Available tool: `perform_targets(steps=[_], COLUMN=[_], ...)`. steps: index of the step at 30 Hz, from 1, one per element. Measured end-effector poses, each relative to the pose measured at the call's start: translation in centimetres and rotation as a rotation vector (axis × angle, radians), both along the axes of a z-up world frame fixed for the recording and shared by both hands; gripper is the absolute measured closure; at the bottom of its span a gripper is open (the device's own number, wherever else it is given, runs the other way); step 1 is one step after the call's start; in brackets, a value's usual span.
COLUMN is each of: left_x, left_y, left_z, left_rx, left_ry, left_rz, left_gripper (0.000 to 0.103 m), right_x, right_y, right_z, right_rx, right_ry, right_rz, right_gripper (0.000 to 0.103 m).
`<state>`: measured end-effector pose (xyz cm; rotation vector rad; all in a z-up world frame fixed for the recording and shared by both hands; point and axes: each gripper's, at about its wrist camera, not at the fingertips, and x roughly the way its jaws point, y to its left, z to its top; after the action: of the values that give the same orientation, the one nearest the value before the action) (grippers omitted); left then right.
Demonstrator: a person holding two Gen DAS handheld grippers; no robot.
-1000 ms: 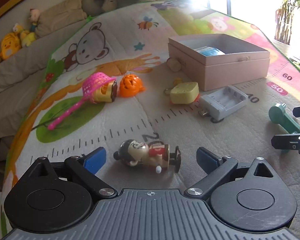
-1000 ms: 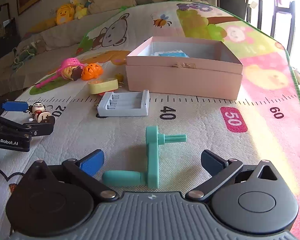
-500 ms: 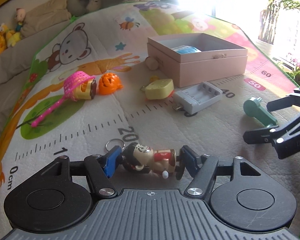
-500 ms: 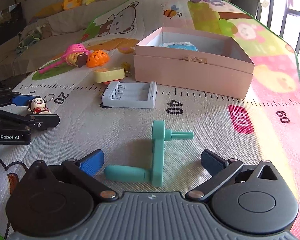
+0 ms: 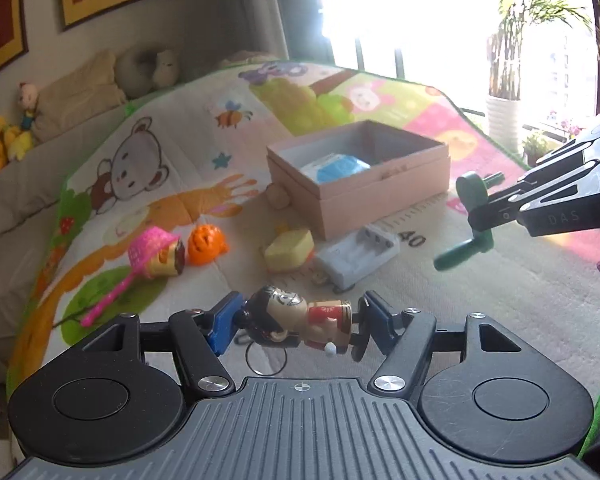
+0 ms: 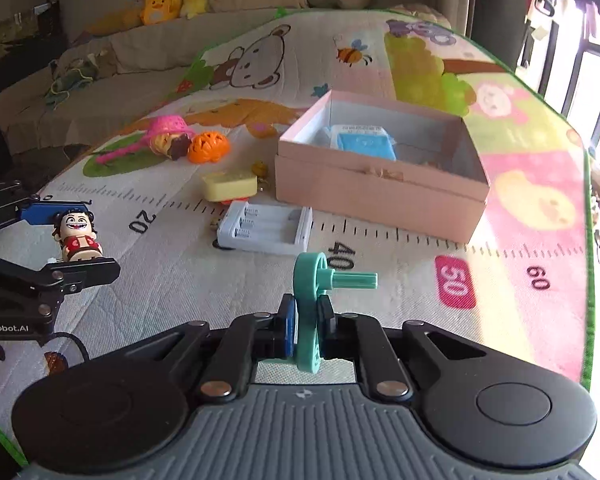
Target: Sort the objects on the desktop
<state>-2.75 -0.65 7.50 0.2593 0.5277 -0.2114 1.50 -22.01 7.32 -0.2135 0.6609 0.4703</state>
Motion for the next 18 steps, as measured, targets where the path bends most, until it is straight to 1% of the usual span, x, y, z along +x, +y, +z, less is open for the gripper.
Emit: perform_targets(steps=[2,4,6,7,9,11,13,14,15,17,18], left_x=[0.6,1.4,3.0,4.0,6.7,9.7,12.8,14.4,15.9,18.6,19.6], left_y=[-0.9,-2.2,-3.7,-4.4,-5.6,-6.8,-7.7,-8.0,-8.1,-7.7,-7.3], left_z=[2.7,4.8,6.1,6.5,7.1,7.5,7.4,7.3,7.0,6.1,5.5], left_rx=[0.024,0.049,0.076,0.083,0.082,0.076,0.071,0.056,0.027,-0.068,-0.107], left_ry=[-0.097,-0.185,-0.251,-0.263,-0.270,-0.283,-0.299,-0.296,-0.281,-0.217,-0.182], left_rz=[-0.034,-0.066,-0.089,-0.096,-0.105,-0.111,-0.096,-0.084,-0.072,-0.079,-0.085], left_gripper=[0.032,0.032,0.032,0.032,0.032,0.032,0.032,0.032,0.032,0.031,0.023], right_x=[-0.1,0.2,0.7,1.1,2.3,4.0,5.9,6.8,8.0,10.1,10.9], right_y=[-1.1,-2.3,-3.2,-3.5,-3.9,-3.9,-3.6,-3.4,-3.3,-3.5,-3.7], right_z=[3.3,7.0,9.5,10.6,11.8,12.4,12.7,12.7,12.6,12.2,11.8], right_rx=[0.032,0.071,0.100,0.113,0.126,0.129,0.120,0.119,0.122,0.144,0.153], right_ry=[-0.069,-0.142,-0.198,-0.222,-0.241,-0.248,-0.257,-0.257,-0.250,-0.216,-0.202], right_rz=[0.003,-0.006,-0.016,-0.020,-0.030,-0.030,-0.034,-0.040,-0.050,-0.064,-0.069], right_gripper=[0.098,0.098,0.098,0.098,0.098,0.099,0.099,0.099,0.099,0.099,0.099])
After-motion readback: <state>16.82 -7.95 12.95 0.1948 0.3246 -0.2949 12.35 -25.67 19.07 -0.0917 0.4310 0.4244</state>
